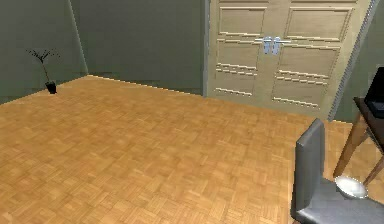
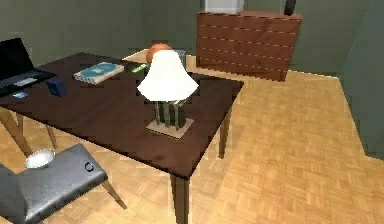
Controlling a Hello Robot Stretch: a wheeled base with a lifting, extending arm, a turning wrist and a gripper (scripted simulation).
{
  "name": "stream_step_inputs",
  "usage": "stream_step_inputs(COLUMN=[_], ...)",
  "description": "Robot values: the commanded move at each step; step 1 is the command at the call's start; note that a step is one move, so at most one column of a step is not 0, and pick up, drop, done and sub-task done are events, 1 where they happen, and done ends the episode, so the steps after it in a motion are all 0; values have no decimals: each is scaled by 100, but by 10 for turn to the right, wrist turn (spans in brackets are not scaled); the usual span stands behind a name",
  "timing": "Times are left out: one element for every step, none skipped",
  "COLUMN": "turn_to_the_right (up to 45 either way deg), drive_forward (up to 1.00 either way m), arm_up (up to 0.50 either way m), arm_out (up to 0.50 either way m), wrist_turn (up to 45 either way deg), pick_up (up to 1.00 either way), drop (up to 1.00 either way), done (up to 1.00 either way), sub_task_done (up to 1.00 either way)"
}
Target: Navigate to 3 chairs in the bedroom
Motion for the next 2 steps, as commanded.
stream_step_inputs(turn_to_the_right=[-60,0], drive_forward=[0,70], arm_up=[0,0], arm_out=[0,0], wrist_turn=[0,0], pick_up=[0,0], drop=[0,0], done=[0,0], sub_task_done=[0,0])
